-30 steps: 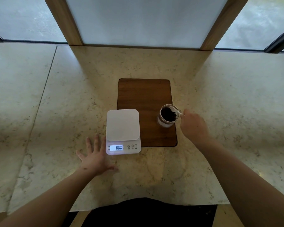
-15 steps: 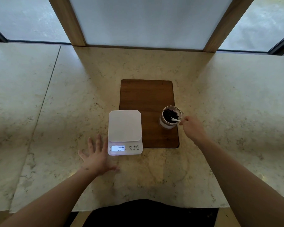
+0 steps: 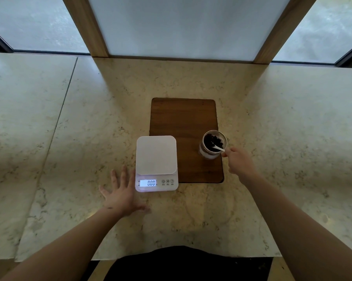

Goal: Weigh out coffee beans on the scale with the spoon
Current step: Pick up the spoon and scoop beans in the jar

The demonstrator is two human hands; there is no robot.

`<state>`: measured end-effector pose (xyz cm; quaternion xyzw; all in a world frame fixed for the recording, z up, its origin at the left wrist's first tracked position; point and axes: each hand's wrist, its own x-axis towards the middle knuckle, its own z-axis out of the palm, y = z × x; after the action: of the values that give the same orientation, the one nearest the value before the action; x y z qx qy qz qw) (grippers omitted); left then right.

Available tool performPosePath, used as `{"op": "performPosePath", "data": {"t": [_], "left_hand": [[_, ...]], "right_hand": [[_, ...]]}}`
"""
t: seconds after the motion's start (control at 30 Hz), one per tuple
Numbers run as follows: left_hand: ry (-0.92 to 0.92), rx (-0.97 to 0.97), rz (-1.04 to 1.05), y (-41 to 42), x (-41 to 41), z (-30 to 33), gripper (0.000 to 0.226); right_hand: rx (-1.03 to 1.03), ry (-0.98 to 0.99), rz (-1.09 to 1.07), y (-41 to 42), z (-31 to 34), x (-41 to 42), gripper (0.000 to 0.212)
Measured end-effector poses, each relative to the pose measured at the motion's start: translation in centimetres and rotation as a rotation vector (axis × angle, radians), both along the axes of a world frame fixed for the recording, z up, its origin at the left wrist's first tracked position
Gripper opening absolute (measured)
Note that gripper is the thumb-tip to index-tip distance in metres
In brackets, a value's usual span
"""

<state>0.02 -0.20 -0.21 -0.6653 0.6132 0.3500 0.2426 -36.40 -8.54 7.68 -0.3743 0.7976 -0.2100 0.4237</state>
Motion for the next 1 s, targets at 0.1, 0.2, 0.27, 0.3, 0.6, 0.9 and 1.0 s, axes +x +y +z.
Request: {"op": "performPosePath", "data": {"t": [0.1, 0.2, 0.27, 0.3, 0.6, 0.9, 1.0], "left_hand": [[0.006, 0.004, -0.003, 0.0, 0.0, 0.0, 0.153], [-0.002, 0.003, -0.005, 0.0, 0.0, 0.0, 0.152], [-0.005, 0.005, -0.006, 0.0, 0.0, 0.1, 0.152], [-0.003, 0.006, -0.006, 0.0, 0.0, 0.1, 0.152], [0.000, 0.011, -0.021, 0.1, -0.1, 0.3, 0.152], [-0.010, 0.014, -0.017, -0.1, -0.2, 0.3, 0.152], [-0.004, 0.015, -0.013, 0.1, 0.0, -0.1, 0.154]], "right_hand": [[0.000, -0.006, -0.016, 0.1, 0.0, 0.1, 0.029], [0.005, -0.013, -0.020, 0.1, 0.1, 0.1, 0.031], [0.018, -0.021, -0.026, 0.1, 0.1, 0.1, 0.032], [0.028, -0.036, -0.033, 0.2, 0.1, 0.1, 0.032], [-0.187, 0.386, 0.256, 0.7, 0.3, -0.2, 0.030], [-0.038, 0.306, 0.345, -0.3, -0.3, 0.3, 0.026], [-0.007, 0.110, 0.178, -0.1, -0.6, 0.2, 0.029]]}}
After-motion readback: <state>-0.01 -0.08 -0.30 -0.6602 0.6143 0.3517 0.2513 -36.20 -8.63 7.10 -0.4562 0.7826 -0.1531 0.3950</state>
